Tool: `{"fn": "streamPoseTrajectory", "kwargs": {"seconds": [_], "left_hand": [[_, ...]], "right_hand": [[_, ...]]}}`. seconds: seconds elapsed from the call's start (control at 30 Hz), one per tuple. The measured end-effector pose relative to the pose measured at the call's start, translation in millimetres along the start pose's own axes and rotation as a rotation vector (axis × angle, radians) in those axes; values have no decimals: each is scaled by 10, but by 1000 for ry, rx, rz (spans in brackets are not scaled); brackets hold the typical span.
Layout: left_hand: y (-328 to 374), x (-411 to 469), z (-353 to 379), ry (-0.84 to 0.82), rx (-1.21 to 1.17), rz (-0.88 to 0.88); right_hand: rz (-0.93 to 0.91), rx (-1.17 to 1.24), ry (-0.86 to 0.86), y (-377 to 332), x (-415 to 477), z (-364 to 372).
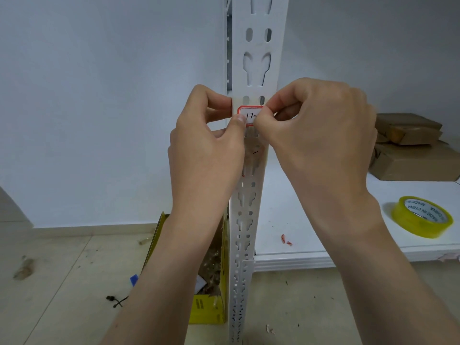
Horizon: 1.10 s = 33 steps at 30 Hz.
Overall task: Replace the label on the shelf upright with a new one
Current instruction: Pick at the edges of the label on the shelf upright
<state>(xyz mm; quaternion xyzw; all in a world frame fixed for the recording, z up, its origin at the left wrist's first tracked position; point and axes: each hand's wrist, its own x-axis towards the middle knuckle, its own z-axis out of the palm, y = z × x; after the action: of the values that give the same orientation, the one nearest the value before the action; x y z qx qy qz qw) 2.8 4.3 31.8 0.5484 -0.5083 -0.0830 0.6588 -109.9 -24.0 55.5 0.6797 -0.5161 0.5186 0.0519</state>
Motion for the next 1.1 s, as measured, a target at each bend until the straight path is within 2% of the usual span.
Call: {"fn": "streamPoseTrajectory", "kwargs": {"seconds": [0.27,0.5,0.63,1.1], "left_hand": [[7,0,-2,0,4,-2],[23,-6,0,-5,14,-14],[32,-5,4,-3,9,-12],[32,-13,1,-4,12,-7]], "right_hand": [[-8,23,51,-5,-30,49],[-84,76,-9,96,-49,39],[-103,165,67,168,-99,42],[-23,139,33,157,-84,24]]}}
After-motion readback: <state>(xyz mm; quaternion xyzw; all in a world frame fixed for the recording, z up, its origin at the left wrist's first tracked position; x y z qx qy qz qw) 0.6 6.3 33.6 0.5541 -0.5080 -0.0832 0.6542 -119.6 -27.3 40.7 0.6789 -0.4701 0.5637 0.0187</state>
